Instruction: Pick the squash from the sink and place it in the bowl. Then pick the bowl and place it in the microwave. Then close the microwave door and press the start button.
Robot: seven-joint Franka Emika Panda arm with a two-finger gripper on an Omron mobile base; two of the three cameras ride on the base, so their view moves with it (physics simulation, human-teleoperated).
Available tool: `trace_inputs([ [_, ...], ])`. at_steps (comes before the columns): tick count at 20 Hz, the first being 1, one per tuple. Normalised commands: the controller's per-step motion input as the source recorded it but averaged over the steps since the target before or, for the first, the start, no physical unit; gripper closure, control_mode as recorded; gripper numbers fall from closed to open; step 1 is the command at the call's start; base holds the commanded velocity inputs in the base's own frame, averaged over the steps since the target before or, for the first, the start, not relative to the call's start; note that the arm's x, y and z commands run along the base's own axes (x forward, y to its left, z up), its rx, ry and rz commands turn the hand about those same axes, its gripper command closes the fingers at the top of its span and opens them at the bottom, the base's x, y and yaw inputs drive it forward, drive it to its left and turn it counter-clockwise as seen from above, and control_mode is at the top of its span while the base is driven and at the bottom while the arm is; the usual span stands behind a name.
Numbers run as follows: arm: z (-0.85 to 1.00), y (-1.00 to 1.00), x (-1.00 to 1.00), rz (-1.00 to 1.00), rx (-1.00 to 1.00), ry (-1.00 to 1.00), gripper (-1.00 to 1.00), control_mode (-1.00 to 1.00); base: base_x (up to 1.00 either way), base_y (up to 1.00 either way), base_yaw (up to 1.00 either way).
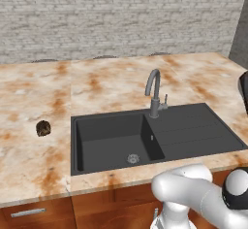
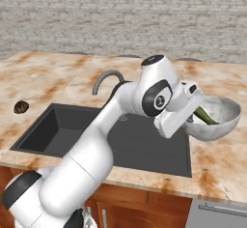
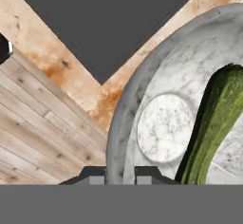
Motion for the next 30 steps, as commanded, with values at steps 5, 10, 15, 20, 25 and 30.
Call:
trace_inputs([
  [5,0.67,0.89,-0.60,0.35,0.00,-0.01,1.00,-1.00,0.00,0.00,0.00],
  [10,0.84,1.00,-0.31,0.30,-0.02,-0.01,1.00,-1.00,0.00,0.00,0.00],
  [15,0.70,0.81,-0.31,0.23,0.00,-0.03,1.00,-1.00,0.00,0.00,0.00],
  [20,0.27,0.40,-0.22,0.20,0.02,-0.04,1.00,-1.00,0.00,0.00,0.00],
  [25,0.00,0.07,-0.15,0.07,0.02,0.00,1.00,1.00,-0.08,0.06,0.00],
  [30,0.00,0.00,0.00,0.00,0.00,0.00,1.00,1.00,-0.76,0.22,0.21],
])
